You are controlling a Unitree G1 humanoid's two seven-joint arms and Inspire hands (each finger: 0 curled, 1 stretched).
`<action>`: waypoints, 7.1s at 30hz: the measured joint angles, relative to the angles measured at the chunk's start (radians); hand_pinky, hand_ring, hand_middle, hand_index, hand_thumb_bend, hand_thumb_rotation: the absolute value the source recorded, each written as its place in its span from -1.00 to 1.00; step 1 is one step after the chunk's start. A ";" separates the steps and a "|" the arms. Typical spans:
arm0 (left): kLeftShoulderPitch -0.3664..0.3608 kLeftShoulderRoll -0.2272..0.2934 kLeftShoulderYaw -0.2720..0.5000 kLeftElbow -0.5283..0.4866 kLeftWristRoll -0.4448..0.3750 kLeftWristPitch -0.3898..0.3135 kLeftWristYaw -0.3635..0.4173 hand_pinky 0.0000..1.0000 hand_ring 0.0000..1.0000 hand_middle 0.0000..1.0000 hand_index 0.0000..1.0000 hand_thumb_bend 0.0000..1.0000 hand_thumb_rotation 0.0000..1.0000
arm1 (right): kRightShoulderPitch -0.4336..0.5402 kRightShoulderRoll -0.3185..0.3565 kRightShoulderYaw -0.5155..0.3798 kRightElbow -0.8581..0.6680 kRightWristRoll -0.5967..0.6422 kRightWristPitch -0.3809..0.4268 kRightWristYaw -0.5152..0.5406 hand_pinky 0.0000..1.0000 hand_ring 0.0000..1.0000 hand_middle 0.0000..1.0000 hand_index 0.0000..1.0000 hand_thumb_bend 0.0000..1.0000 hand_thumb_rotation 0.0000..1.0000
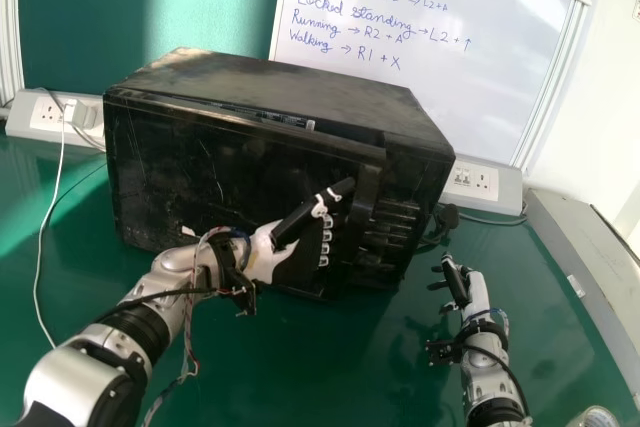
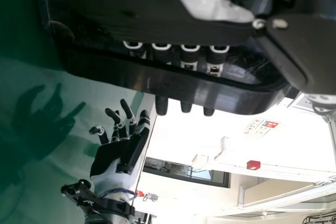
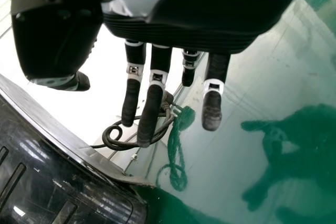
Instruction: Open the door of oven
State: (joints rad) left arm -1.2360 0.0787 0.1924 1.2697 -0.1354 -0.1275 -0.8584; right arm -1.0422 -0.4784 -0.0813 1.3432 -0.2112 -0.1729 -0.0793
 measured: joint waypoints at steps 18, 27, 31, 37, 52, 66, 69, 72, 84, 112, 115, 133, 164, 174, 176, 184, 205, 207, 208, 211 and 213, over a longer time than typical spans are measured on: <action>-0.001 -0.002 -0.021 -0.001 0.015 -0.013 -0.016 -0.19 -0.11 0.05 0.37 1.00 0.77 | 0.000 0.000 -0.002 0.000 0.002 0.000 0.000 -0.67 -0.54 -0.29 0.17 0.18 -0.17; -0.001 -0.035 -0.021 -0.007 0.016 -0.018 0.111 -0.52 -0.41 -0.20 0.11 1.00 0.74 | 0.000 0.001 -0.001 0.000 0.002 0.000 -0.001 -0.67 -0.54 -0.30 0.15 0.19 -0.15; 0.003 -0.041 -0.024 -0.009 0.019 -0.035 0.127 -0.55 -0.44 -0.26 -0.05 0.98 0.72 | 0.000 0.002 0.001 0.000 0.001 0.000 -0.004 -0.67 -0.54 -0.29 0.17 0.22 -0.13; 0.005 -0.059 -0.024 -0.016 0.021 -0.041 0.178 -0.64 -0.55 -0.38 -0.30 0.95 0.67 | 0.000 0.013 0.001 0.000 0.001 -0.001 -0.003 -0.69 -0.56 -0.30 0.19 0.21 -0.15; 0.036 -0.082 -0.041 -0.098 0.033 -0.003 0.254 -0.70 -0.64 -0.51 -0.41 0.97 0.65 | 0.000 0.012 0.001 0.000 0.001 -0.001 -0.001 -0.67 -0.55 -0.28 0.17 0.21 -0.09; 0.104 -0.096 -0.088 -0.264 0.035 0.084 0.317 -0.83 -0.74 -0.61 -0.51 0.96 0.62 | 0.000 0.013 -0.001 0.000 0.004 -0.001 -0.001 -0.68 -0.55 -0.29 0.15 0.18 -0.17; 0.128 -0.100 -0.105 -0.312 0.037 0.095 0.329 -0.84 -0.75 -0.63 -0.53 0.97 0.65 | 0.000 0.013 -0.001 0.000 0.004 -0.001 -0.001 -0.67 -0.54 -0.28 0.16 0.17 -0.18; 0.158 -0.101 -0.124 -0.368 0.037 0.116 0.341 -0.86 -0.76 -0.64 -0.56 0.88 0.64 | 0.000 0.013 -0.001 0.000 0.004 -0.001 -0.001 -0.67 -0.53 -0.27 0.16 0.16 -0.20; 0.249 -0.101 -0.177 -0.586 0.038 0.239 0.386 -0.94 -0.85 -0.73 -0.65 0.84 0.65 | 0.000 0.013 0.005 0.000 0.000 -0.006 -0.005 -0.67 -0.54 -0.26 0.16 0.17 -0.16; 0.428 -0.052 -0.186 -0.979 0.003 0.469 0.374 -0.99 -0.91 -0.83 -0.79 0.78 0.77 | 0.000 0.013 0.000 0.000 0.002 -0.004 -0.011 -0.68 -0.54 -0.28 0.15 0.18 -0.18; 0.440 -0.046 -0.185 -1.005 -0.006 0.484 0.371 -1.00 -0.92 -0.84 -0.81 0.76 0.77 | 0.000 0.013 -0.003 0.000 0.005 -0.003 -0.010 -0.68 -0.55 -0.28 0.17 0.20 -0.18; 0.569 0.001 -0.174 -1.194 -0.083 0.547 0.315 -1.00 -0.91 -0.81 -0.77 0.68 0.60 | 0.000 0.012 -0.003 0.000 0.003 -0.001 -0.007 -0.67 -0.55 -0.30 0.17 0.16 -0.21; 0.678 0.163 -0.131 -1.374 -0.262 0.697 0.122 -1.00 -0.92 -0.81 -0.78 0.64 0.60 | 0.000 0.006 -0.031 0.000 0.009 0.000 0.011 -0.66 -0.53 -0.29 0.19 0.15 -0.22; 0.691 0.207 -0.126 -1.377 -0.300 0.702 0.055 -1.00 -0.97 -0.86 -0.83 0.60 0.64 | 0.000 0.006 -0.036 0.000 0.016 0.000 0.015 -0.67 -0.54 -0.30 0.14 0.18 -0.20; 0.693 0.211 -0.126 -1.379 -0.303 0.702 0.049 -1.00 -0.97 -0.88 -0.85 0.59 0.64 | 0.000 0.006 -0.035 0.000 0.016 0.000 0.015 -0.67 -0.54 -0.30 0.14 0.17 -0.21; 0.718 0.240 -0.115 -1.379 -0.323 0.682 -0.039 -1.00 -0.98 -0.89 -0.86 0.60 0.48 | 0.000 0.006 -0.035 0.000 0.016 0.000 0.014 -0.68 -0.55 -0.30 0.22 0.16 -0.25; 0.709 0.299 -0.076 -1.245 -0.351 0.615 -0.247 -1.00 -1.00 -0.91 -0.81 0.63 0.05 | 0.000 0.005 -0.030 0.000 0.013 0.000 0.013 -0.67 -0.54 -0.29 0.16 0.17 -0.22; 0.698 0.312 -0.073 -1.212 -0.353 0.615 -0.296 -1.00 -0.96 -0.86 -0.60 0.44 -0.23 | 0.000 0.006 -0.030 0.000 0.013 0.000 0.013 -0.67 -0.54 -0.29 0.17 0.15 -0.23; 0.694 0.315 -0.070 -1.190 -0.354 0.615 -0.324 -1.00 -0.93 -0.83 -0.47 0.38 -0.29 | 0.000 0.005 -0.030 0.000 0.013 0.000 0.013 -0.67 -0.54 -0.29 0.18 0.13 -0.24; 0.668 0.319 -0.059 -1.117 -0.355 0.605 -0.423 -0.96 -0.87 -0.75 -0.11 0.06 -0.74 | 0.000 0.006 -0.029 0.000 0.013 0.000 0.013 -0.67 -0.53 -0.28 0.19 0.15 -0.23; 0.665 0.312 -0.049 -1.066 -0.355 0.541 -0.474 -0.97 -0.86 -0.74 -0.07 0.01 -0.79 | 0.000 0.006 -0.029 0.000 0.013 0.000 0.013 -0.68 -0.54 -0.28 0.18 0.17 -0.23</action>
State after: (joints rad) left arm -0.5713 0.3905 0.1438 0.2038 -0.4903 0.4132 -1.3323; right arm -1.0423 -0.4725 -0.1102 1.3435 -0.1986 -0.1731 -0.0661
